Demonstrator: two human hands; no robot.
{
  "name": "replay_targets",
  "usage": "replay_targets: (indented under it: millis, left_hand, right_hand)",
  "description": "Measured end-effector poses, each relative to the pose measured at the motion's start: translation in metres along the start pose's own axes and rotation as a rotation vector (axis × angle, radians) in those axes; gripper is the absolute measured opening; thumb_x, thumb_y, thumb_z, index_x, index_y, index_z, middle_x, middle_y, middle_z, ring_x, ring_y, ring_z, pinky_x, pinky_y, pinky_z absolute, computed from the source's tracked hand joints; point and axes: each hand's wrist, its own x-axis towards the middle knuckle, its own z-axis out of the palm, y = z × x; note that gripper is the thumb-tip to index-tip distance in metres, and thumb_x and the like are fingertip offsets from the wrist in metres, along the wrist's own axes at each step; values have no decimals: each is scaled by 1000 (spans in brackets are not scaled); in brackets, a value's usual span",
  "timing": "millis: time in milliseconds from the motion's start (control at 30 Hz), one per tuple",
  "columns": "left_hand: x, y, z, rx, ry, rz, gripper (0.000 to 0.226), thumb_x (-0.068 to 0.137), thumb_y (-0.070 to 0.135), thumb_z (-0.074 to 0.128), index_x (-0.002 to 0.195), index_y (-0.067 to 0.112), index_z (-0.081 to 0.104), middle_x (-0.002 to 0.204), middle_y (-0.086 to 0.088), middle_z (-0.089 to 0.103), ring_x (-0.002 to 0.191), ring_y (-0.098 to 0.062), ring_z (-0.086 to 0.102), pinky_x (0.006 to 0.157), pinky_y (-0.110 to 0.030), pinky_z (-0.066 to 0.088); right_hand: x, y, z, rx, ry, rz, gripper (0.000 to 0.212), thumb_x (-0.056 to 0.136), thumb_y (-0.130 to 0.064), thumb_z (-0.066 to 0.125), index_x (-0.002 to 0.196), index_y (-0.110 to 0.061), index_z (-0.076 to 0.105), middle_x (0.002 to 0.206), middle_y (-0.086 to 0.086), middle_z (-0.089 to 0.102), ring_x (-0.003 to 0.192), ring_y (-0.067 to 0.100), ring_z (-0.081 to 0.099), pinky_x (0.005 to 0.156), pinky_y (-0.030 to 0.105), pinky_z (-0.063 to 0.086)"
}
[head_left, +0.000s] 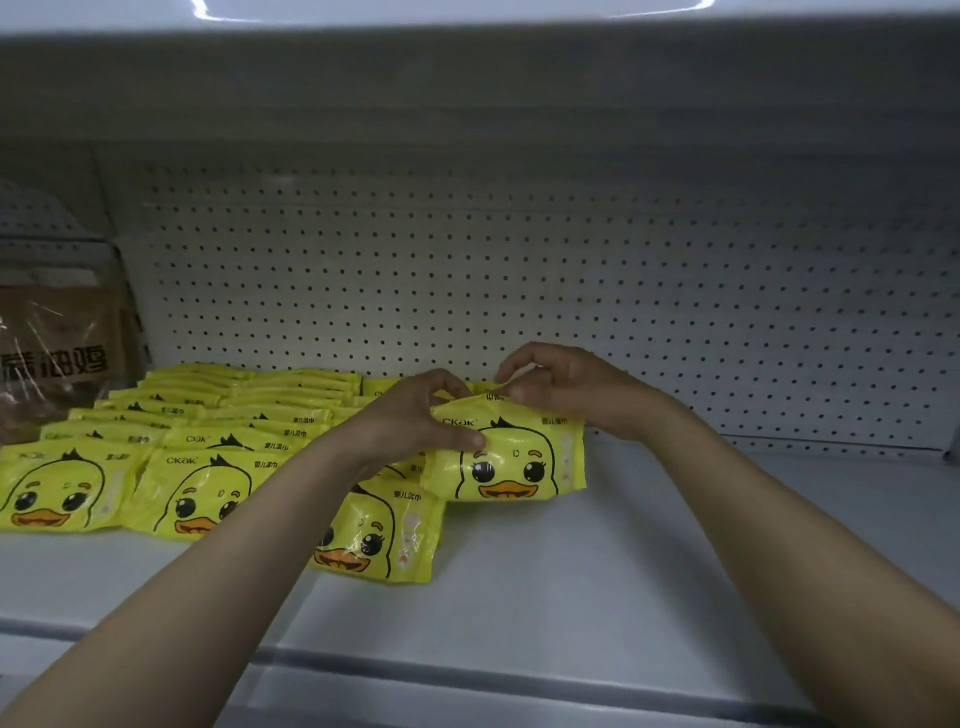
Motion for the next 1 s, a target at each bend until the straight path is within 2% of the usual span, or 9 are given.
replay_targets:
  millis: [100,200,367,500,667,733,800,900,1000]
  left_hand:
    - [4,0,2,-37,108,59,44,68,21,87,102,24,58,104,2,62,85,-9,59,68,-24,49]
    - [5,-1,3,-42,133,121,39,73,23,83,101,28,57,114,2,59,85,-9,60,64,-22,48]
    - [9,-6,6,-140,125,157,30,79,17,79,101,26,60,104,-9,65,75,-22,68,67,-40,55]
    - [10,-7,6,-217,119,170,22,84,12,72,103,19,64,83,-6,70,71,-20,69,60,-30,54]
    - [15,-9,6,-159,193,203,15,82,9,74,96,12,71,94,5,71,74,-5,64,69,-22,52]
    - [16,-9,6,-167,224,196,14,81,7,75,94,7,71,85,7,71,67,0,63,65,-17,50]
    - [17,-10,7,-215,236,168,10,80,9,75,89,8,71,79,6,71,69,-4,65,65,-19,51]
    - [18,-10,8,-366,193,74,6,80,14,76,81,16,71,85,-2,72,77,-16,67,70,-29,53]
    - [20,-7,9,-423,171,8,8,79,16,77,83,17,70,93,-9,70,78,-19,66,69,-29,53]
  right_hand:
    - [-6,5,1,-35,47,12,20,86,-17,74,102,-15,63,98,14,72,79,17,65,64,26,52]
    - [-11,11,-3,32,110,-1,21,77,-18,79,92,-18,65,88,8,72,76,15,62,64,26,49]
    - [-13,13,-3,-1,160,43,21,78,-9,79,88,-17,63,79,2,70,71,12,61,63,23,49]
    - [-11,13,0,-19,250,56,17,78,-7,80,84,-14,65,70,-2,69,64,8,61,59,20,47]
    - [-9,11,2,-13,317,55,13,78,-5,80,82,-9,68,66,-3,70,59,3,63,55,15,48]
    - [-9,11,2,3,332,52,11,79,-6,79,83,-8,68,68,-3,71,60,4,64,56,15,48]
    - [-9,12,1,16,343,49,9,81,-10,78,82,-9,69,71,-1,72,61,5,64,58,17,49]
    - [-9,14,-1,13,346,54,8,84,-16,75,80,-12,69,74,3,72,61,7,62,57,19,48]
    - [-8,14,-4,-35,304,68,14,87,-18,73,79,-12,63,72,3,68,59,7,58,54,19,44]
